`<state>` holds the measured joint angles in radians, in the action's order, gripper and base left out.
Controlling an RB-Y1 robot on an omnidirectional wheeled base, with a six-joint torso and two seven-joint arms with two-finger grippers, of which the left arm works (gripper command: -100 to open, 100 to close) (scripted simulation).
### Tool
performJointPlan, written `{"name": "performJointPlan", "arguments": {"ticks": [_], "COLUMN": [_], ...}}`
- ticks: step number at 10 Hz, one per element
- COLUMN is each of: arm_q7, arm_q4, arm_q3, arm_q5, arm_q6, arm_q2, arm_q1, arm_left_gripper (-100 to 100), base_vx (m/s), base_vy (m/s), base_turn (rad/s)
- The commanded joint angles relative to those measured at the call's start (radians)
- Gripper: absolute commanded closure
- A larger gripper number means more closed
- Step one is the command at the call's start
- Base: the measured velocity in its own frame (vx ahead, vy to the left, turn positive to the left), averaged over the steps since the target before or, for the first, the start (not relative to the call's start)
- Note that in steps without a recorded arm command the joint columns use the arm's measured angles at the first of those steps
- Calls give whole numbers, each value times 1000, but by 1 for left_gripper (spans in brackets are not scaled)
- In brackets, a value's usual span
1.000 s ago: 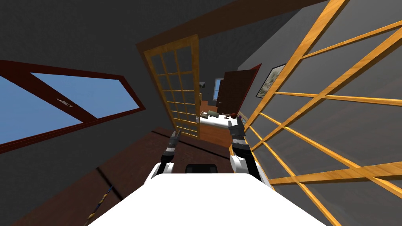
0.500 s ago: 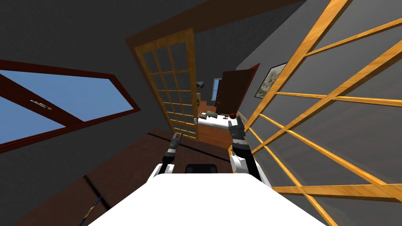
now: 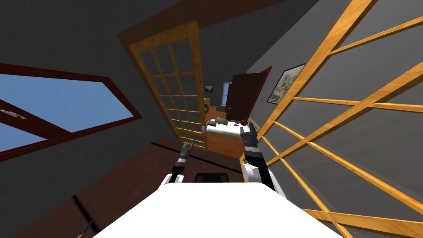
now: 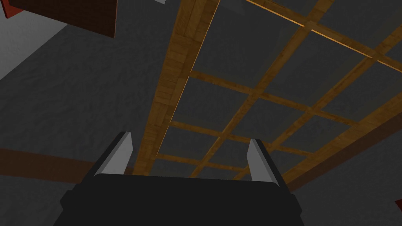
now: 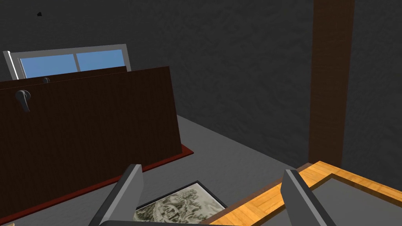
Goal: Pull the door open
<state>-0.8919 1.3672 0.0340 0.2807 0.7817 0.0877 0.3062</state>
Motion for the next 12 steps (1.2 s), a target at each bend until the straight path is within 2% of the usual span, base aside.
{"name": "performJointPlan", "arguments": {"ticks": [1, 4, 7, 9, 12], "arm_q7": [-28, -78, -154, -167, -218], "arm_q4": [-36, -97, -190, -206, -268], "arm_q3": [3, 7, 13, 14, 18], "arm_q5": [12, 35, 70, 77, 100], "arm_q6": [6, 17, 34, 37, 48], "arm_q2": [0, -3, -9, -11, -18], "arm_q1": [-10, -26, -50, -54, -70], "arm_left_gripper": [-100, -100, -100, -100, -100], "base_vx": [110, 113, 144, 128, 72], "base_vy": [-31, -22, -5, -17, 4], "base_turn": [-32, -38, -50, -20, -25]}}
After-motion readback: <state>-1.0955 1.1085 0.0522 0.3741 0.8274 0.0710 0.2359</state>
